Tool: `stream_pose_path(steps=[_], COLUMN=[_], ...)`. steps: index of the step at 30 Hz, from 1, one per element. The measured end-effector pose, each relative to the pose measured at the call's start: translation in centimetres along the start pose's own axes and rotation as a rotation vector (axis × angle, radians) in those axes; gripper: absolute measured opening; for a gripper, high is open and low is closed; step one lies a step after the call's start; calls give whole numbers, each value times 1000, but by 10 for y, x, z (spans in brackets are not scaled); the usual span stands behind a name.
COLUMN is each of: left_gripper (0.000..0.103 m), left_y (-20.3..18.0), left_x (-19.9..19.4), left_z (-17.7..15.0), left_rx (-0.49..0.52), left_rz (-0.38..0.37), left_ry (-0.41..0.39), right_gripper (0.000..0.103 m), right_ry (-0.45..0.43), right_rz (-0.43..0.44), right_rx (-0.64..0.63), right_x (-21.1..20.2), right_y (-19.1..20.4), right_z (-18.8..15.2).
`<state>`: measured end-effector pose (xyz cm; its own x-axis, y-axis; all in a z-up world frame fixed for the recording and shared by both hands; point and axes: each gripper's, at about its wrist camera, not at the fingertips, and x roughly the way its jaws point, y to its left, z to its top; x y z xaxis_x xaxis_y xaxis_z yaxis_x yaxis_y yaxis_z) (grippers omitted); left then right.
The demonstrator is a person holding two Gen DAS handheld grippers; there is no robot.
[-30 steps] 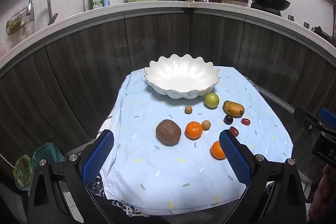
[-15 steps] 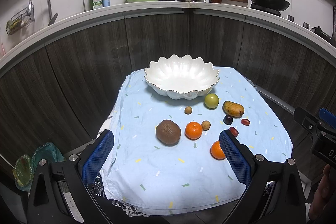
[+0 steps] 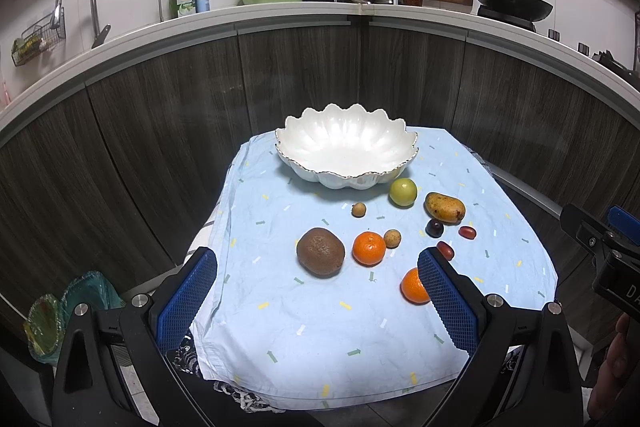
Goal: Organize fruits
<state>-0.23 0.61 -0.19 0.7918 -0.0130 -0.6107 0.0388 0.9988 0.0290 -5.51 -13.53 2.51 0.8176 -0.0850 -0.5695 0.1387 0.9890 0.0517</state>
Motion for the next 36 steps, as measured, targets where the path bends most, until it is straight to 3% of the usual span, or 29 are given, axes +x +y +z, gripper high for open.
stream_pose_path(steps=[36], left_gripper=[102], left_y=[0], left_x=[0], left_z=[0], left_rx=[-1], left_rz=[-1], left_ry=[0], right_gripper=[102], right_ry=[3], right_rz=[-1], right_rx=[2], right_x=[-1], right_y=[0], right_z=[1])
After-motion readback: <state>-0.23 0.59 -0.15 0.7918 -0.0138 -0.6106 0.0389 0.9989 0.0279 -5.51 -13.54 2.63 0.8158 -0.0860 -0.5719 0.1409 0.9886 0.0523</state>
